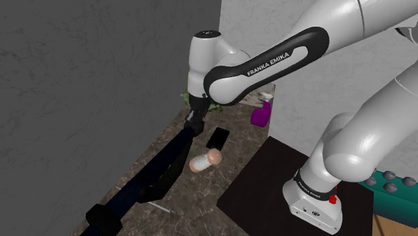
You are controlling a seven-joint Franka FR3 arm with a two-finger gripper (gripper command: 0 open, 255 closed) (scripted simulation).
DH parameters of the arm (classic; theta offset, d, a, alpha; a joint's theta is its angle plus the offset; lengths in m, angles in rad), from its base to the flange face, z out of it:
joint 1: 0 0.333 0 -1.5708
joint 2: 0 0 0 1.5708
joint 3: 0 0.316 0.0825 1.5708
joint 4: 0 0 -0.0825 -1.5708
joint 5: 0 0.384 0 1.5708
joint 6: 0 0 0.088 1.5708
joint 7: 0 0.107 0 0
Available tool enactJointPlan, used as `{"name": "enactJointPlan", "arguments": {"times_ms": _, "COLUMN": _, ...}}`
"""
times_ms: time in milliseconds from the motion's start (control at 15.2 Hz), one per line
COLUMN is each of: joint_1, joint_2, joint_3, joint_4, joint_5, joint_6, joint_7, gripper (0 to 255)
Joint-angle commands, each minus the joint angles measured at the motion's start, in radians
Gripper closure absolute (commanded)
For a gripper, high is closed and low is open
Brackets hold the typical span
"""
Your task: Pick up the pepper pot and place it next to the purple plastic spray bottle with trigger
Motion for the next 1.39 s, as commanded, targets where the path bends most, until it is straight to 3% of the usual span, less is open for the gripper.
{"name": "enactJointPlan", "arguments": {"times_ms": 0, "joint_1": 0.002, "joint_2": -0.018, "joint_3": -0.003, "joint_4": 0.016, "joint_5": 0.006, "joint_6": -0.033, "joint_7": -0.005, "gripper": 255}}
{"name": "enactJointPlan", "arguments": {"times_ms": 66, "joint_1": 0.001, "joint_2": -0.01, "joint_3": -0.002, "joint_4": 0.005, "joint_5": 0.003, "joint_6": -0.015, "joint_7": -0.003, "gripper": 255}}
{"name": "enactJointPlan", "arguments": {"times_ms": 132, "joint_1": 0.001, "joint_2": -0.01, "joint_3": -0.002, "joint_4": 0.005, "joint_5": 0.003, "joint_6": -0.015, "joint_7": -0.003, "gripper": 0}}
{"name": "enactJointPlan", "arguments": {"times_ms": 594, "joint_1": 0.066, "joint_2": -0.205, "joint_3": 0.033, "joint_4": -0.367, "joint_5": 0.051, "joint_6": 0.274, "joint_7": 0.017, "gripper": 0}}
{"name": "enactJointPlan", "arguments": {"times_ms": 924, "joint_1": 0.117, "joint_2": -0.274, "joint_3": 0.082, "joint_4": -0.575, "joint_5": 0.078, "joint_6": 0.48, "joint_7": 0.064, "gripper": 0}}
{"name": "enactJointPlan", "arguments": {"times_ms": 1320, "joint_1": 0.02, "joint_2": -0.123, "joint_3": 0.15, "joint_4": -0.565, "joint_5": 0.014, "joint_6": 0.625, "joint_7": 0.106, "gripper": 0}}
